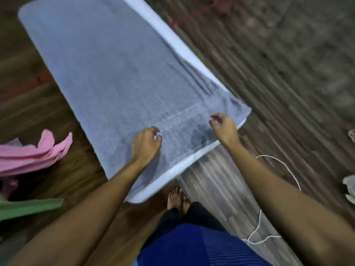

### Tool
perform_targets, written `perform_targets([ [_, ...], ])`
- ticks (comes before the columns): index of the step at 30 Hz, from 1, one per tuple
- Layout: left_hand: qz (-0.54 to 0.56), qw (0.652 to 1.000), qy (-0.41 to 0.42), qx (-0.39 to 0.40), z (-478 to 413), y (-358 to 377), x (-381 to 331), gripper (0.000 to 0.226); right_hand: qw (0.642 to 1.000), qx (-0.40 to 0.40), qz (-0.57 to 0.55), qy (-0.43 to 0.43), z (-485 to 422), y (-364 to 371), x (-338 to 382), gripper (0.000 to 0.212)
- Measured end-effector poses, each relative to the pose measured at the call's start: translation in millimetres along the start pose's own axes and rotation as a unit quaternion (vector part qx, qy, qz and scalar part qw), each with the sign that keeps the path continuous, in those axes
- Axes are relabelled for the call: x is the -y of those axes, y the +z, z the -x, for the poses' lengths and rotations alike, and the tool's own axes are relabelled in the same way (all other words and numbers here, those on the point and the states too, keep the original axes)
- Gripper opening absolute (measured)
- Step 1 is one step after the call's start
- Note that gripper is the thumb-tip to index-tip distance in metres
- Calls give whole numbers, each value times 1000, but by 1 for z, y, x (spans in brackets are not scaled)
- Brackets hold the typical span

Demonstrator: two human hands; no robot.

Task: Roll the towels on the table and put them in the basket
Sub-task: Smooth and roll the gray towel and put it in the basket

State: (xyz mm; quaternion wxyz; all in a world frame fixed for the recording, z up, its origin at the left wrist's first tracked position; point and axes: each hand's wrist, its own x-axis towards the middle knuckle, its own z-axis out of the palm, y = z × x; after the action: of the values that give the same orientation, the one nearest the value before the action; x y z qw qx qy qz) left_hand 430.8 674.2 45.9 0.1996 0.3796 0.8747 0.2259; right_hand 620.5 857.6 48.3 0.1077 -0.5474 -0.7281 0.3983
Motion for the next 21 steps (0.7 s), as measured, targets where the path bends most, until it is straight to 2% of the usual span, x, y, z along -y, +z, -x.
perform_targets([
  [5,-13,995,87,56,-40,-1,-87,24,994,-78,-52,49,16,-60,0,24],
  [11,-35,974,197,111,-92,31,-193,20,976,-152,-113,110,-2,-128,-41,18],
  [17,-52,963,225,137,-147,85,-292,14,961,-193,-132,145,-56,-204,-84,15],
  [21,-33,968,201,149,-188,116,-349,12,972,-155,-116,135,-123,-252,-110,16],
])
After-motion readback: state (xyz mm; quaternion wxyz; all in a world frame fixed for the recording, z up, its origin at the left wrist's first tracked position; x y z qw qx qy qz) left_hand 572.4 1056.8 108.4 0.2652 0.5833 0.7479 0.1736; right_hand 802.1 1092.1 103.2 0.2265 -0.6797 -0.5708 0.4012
